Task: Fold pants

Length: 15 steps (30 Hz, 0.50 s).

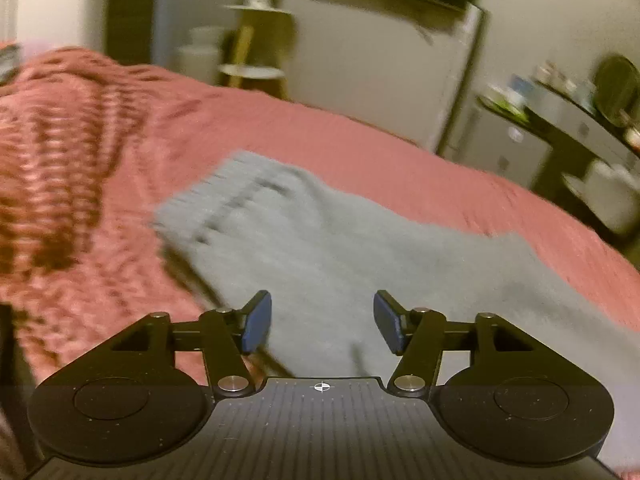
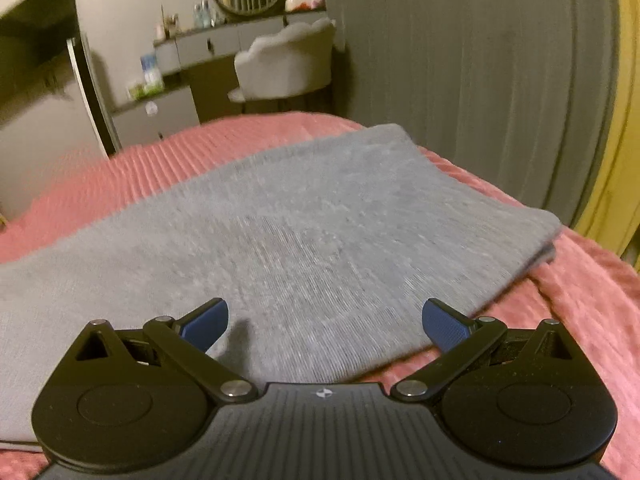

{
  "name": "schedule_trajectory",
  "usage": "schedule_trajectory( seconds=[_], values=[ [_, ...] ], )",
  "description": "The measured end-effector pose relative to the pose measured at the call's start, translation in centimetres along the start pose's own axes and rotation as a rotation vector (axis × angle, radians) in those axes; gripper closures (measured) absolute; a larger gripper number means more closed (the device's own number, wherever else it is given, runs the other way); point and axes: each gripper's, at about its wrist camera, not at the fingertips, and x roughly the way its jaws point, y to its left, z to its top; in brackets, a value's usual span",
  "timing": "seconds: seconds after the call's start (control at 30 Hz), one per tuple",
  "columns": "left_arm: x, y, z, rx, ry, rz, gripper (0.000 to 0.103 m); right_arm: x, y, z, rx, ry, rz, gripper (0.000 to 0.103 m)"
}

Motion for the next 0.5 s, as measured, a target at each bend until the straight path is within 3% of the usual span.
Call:
schedule_trajectory(
  seconds=[0.1, 0.17, 0.23, 0.27, 0.33, 0.37, 0.5],
  values=[
    [1.1, -2.7, -1.1, 0.113, 0.062, -0.063, 0.040, -0.2, -1.4, 0.0, 0.027, 0.007, 0.001, 0.016],
    [1.6, -4.8, -1.9, 0.209, 0.070, -0.093, 0.040, 0.7, -2.5, 0.2, 0.074, 0.047, -0.007, 0.037],
    [2.1, -6.2, -2.6, 0.269, 0.094, -0.145, 0.040, 1.3, -3.6, 0.5, 0.129, 0.055, 0.005, 0.047],
    [2.6, -6.7, -2.9, 0.290, 0.115, -0.157, 0.040, 1.4, -4.0, 0.7, 0.145, 0.051, 0.012, 0.061],
    [3.9, -7.2, -3.7, 0.327, 0.150, -0.101, 0.047, 1.8, -5.0, 1.3, 0.173, 0.060, 0.018, 0.076],
    [4.0, -7.3, -4.0, 0.343, 0.149, -0.080, 0.053, 2.1, -5.6, 1.6, 0.190, 0.070, 0.034, 0.079],
    [3.5, -7.2, -3.8, 0.319, 0.111, -0.083, 0.053, 1.3, -6.5, 2.4, 0.202, 0.036, -0.013, 0.086]
  ],
)
